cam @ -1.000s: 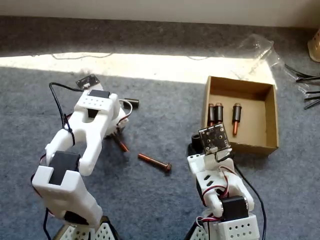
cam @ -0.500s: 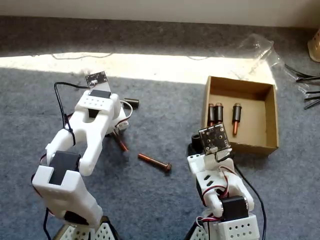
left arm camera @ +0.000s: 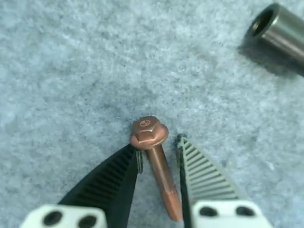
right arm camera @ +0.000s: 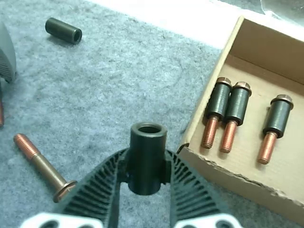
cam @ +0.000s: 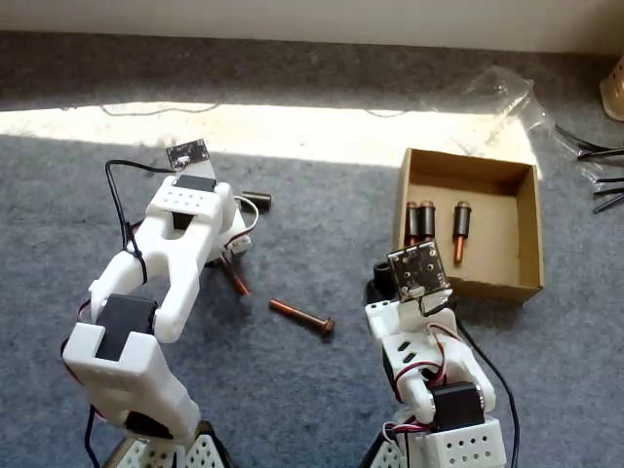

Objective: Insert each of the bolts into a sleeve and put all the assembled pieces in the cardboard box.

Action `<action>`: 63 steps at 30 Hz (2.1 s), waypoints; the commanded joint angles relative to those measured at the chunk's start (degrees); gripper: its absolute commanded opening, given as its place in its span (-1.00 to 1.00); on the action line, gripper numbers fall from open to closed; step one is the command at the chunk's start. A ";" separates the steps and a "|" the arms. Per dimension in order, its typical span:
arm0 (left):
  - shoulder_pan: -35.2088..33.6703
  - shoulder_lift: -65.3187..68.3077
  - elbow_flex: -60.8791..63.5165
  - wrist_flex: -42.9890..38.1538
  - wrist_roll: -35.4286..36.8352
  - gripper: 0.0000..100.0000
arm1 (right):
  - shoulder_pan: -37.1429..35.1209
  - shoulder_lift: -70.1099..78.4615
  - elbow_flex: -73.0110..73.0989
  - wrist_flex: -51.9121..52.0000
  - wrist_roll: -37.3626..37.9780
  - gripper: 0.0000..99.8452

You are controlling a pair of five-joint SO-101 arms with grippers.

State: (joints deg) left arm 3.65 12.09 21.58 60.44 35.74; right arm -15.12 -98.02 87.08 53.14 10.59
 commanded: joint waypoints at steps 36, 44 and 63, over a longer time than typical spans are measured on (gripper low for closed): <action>-1.36 -0.92 -2.33 -2.90 -22.77 -0.97 | 0.48 -0.66 -0.40 -0.92 0.00 -0.99; -0.92 -0.92 -13.49 9.67 -23.82 -0.97 | 0.48 -0.66 0.13 -0.92 0.00 -0.99; 4.44 -17.36 -23.78 29.10 -32.09 -0.99 | -10.33 -0.66 1.71 -5.93 -0.44 -0.99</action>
State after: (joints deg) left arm 7.52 4.97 0.66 86.29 4.09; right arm -23.21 -98.02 89.45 51.91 10.59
